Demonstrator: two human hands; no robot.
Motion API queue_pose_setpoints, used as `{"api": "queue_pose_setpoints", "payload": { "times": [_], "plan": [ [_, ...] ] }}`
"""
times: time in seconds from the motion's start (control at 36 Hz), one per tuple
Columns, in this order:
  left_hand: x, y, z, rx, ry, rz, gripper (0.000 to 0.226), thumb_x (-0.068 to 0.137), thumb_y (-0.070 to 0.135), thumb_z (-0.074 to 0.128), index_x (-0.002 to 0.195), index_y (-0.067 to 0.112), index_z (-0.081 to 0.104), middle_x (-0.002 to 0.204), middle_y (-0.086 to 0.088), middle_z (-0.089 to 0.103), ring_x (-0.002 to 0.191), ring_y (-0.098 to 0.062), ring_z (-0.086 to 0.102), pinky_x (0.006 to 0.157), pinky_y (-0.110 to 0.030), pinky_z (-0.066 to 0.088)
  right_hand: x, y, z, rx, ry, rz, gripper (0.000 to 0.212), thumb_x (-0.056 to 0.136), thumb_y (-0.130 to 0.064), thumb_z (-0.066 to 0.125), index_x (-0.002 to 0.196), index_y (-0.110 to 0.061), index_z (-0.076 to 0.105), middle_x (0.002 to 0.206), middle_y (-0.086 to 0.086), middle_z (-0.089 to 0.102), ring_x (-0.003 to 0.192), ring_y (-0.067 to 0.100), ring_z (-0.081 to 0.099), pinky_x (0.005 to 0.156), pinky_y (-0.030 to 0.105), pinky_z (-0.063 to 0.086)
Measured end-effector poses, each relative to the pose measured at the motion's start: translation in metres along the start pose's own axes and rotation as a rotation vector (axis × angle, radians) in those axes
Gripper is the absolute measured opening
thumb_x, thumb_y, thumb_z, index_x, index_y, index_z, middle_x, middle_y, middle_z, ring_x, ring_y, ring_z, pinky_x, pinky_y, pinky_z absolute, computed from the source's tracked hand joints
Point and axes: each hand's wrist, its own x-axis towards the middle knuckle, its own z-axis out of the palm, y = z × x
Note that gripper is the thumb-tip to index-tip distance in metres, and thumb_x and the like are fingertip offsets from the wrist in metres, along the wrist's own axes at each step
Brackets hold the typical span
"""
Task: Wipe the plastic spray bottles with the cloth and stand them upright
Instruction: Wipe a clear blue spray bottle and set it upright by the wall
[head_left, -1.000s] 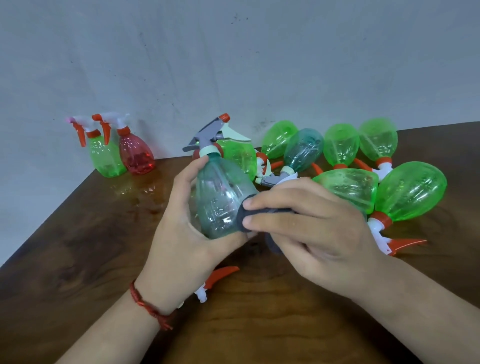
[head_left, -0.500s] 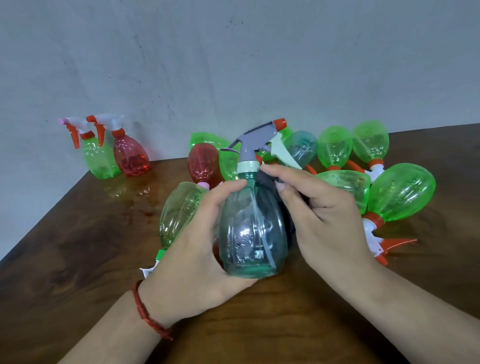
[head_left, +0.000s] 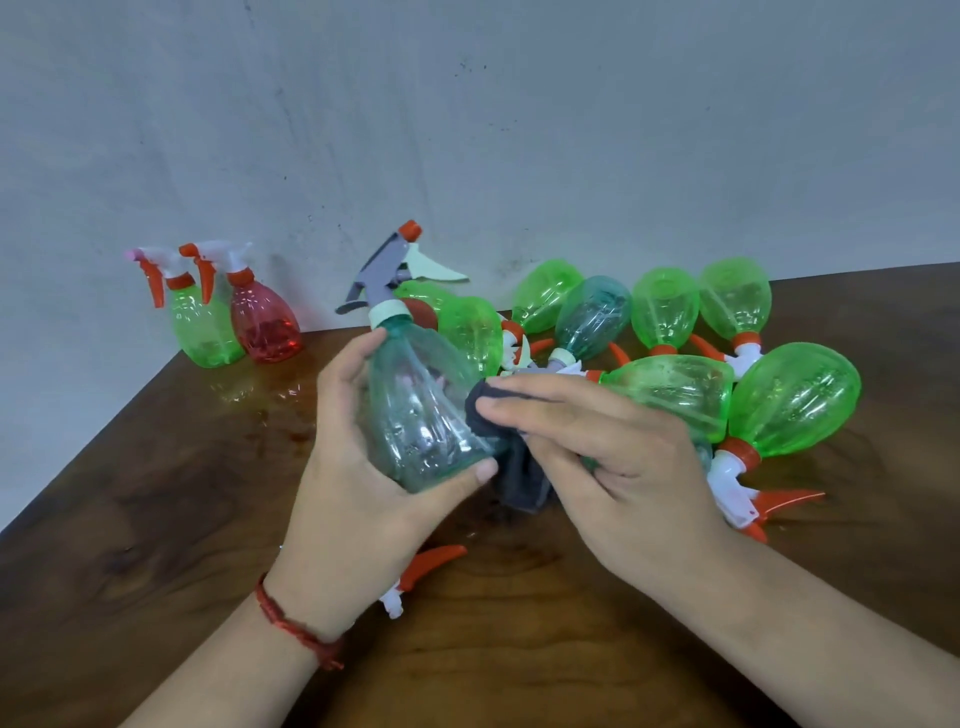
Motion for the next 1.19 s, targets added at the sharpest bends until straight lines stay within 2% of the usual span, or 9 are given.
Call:
{"api": "queue_pose_setpoints", "payload": {
  "times": [0.14, 0.28, 0.42, 0.5, 0.61, 0.69, 0.75, 0.97, 1.19],
  "plan": [
    [0.002, 0.004, -0.001, -0.051, -0.011, -0.025, 0.11, 0.068, 0.019, 0.103, 0.155, 0.031, 0.036, 0.147, 0.008, 0.056, 0.137, -0.021, 0.061, 0.108, -0.042, 0.057, 0.0, -0.002, 0.001, -0.034, -0.011, -0.002, 0.036, 0.101, 0.001, 0.064, 0.125, -0.02, 0.079, 0.136, -0.011, 0.07, 0.124, 0.003, 0.066, 0.099, 0.027, 0.057],
    [0.001, 0.002, -0.004, 0.031, -0.157, 0.063, 0.117, 0.066, 0.022, 0.105, 0.16, 0.02, 0.035, 0.157, -0.004, 0.049, 0.146, -0.028, 0.052, 0.117, -0.05, 0.048, 0.004, -0.001, 0.001, -0.01, 0.066, 0.086, 0.034, 0.101, 0.002, 0.064, 0.123, -0.018, 0.08, 0.131, -0.01, 0.073, 0.123, 0.004, 0.067, 0.104, 0.024, 0.053],
    [-0.004, 0.01, 0.006, 0.035, -0.28, 0.111, 0.112, 0.067, 0.017, 0.102, 0.157, 0.017, 0.036, 0.153, 0.015, 0.05, 0.144, -0.018, 0.054, 0.117, -0.029, 0.046, 0.008, 0.005, -0.001, -0.03, 0.084, 0.15, 0.036, 0.103, 0.001, 0.062, 0.127, -0.02, 0.078, 0.129, -0.013, 0.073, 0.122, 0.005, 0.067, 0.103, 0.026, 0.055],
    [-0.006, 0.01, 0.01, 0.014, -0.315, 0.114, 0.112, 0.068, 0.012, 0.102, 0.157, 0.016, 0.035, 0.152, 0.012, 0.052, 0.143, -0.018, 0.056, 0.115, -0.027, 0.048, 0.008, 0.005, -0.001, -0.018, 0.068, 0.184, 0.038, 0.105, 0.0, 0.059, 0.131, -0.023, 0.075, 0.13, -0.016, 0.072, 0.124, 0.001, 0.065, 0.104, 0.02, 0.051],
    [-0.006, 0.008, 0.008, 0.027, -0.249, 0.099, 0.116, 0.063, 0.022, 0.105, 0.156, 0.019, 0.036, 0.154, 0.013, 0.051, 0.145, -0.016, 0.053, 0.117, -0.026, 0.046, 0.007, 0.002, -0.002, 0.02, 0.057, 0.148, 0.037, 0.105, 0.002, 0.06, 0.13, -0.019, 0.076, 0.132, -0.01, 0.072, 0.125, 0.006, 0.066, 0.105, 0.024, 0.053],
    [-0.001, 0.005, 0.001, 0.029, -0.167, 0.052, 0.115, 0.064, 0.029, 0.105, 0.157, 0.023, 0.038, 0.155, 0.0, 0.051, 0.145, -0.025, 0.053, 0.118, -0.043, 0.049, 0.005, 0.0, -0.001, -0.002, 0.026, 0.074, 0.038, 0.102, 0.006, 0.06, 0.128, -0.015, 0.077, 0.135, -0.005, 0.071, 0.125, 0.009, 0.067, 0.104, 0.027, 0.054],
    [0.001, 0.005, -0.002, 0.016, -0.107, 0.021, 0.112, 0.066, 0.026, 0.105, 0.156, 0.023, 0.038, 0.153, 0.002, 0.053, 0.142, -0.023, 0.057, 0.113, -0.048, 0.053, 0.003, -0.003, -0.001, -0.023, 0.004, 0.031, 0.038, 0.101, 0.007, 0.062, 0.128, -0.016, 0.077, 0.137, -0.005, 0.07, 0.124, 0.007, 0.067, 0.102, 0.027, 0.055],
    [0.001, 0.013, -0.001, -0.006, -0.004, -0.065, 0.102, 0.066, 0.023, 0.098, 0.15, 0.026, 0.04, 0.131, 0.025, 0.064, 0.123, -0.01, 0.07, 0.099, -0.033, 0.061, -0.002, -0.005, -0.001, -0.207, -0.08, -0.116, 0.047, 0.099, 0.006, 0.066, 0.134, -0.023, 0.074, 0.144, -0.007, 0.065, 0.122, 0.01, 0.068, 0.095, 0.028, 0.057],
    [-0.004, 0.014, 0.001, -0.065, -0.17, -0.015, 0.112, 0.065, 0.017, 0.102, 0.154, 0.019, 0.034, 0.147, 0.006, 0.056, 0.137, -0.024, 0.061, 0.108, -0.042, 0.057, 0.004, -0.004, -0.002, 0.033, 0.033, 0.116, 0.037, 0.103, 0.002, 0.061, 0.126, -0.02, 0.078, 0.134, -0.011, 0.071, 0.126, 0.006, 0.066, 0.106, 0.025, 0.052]
  ]
}}
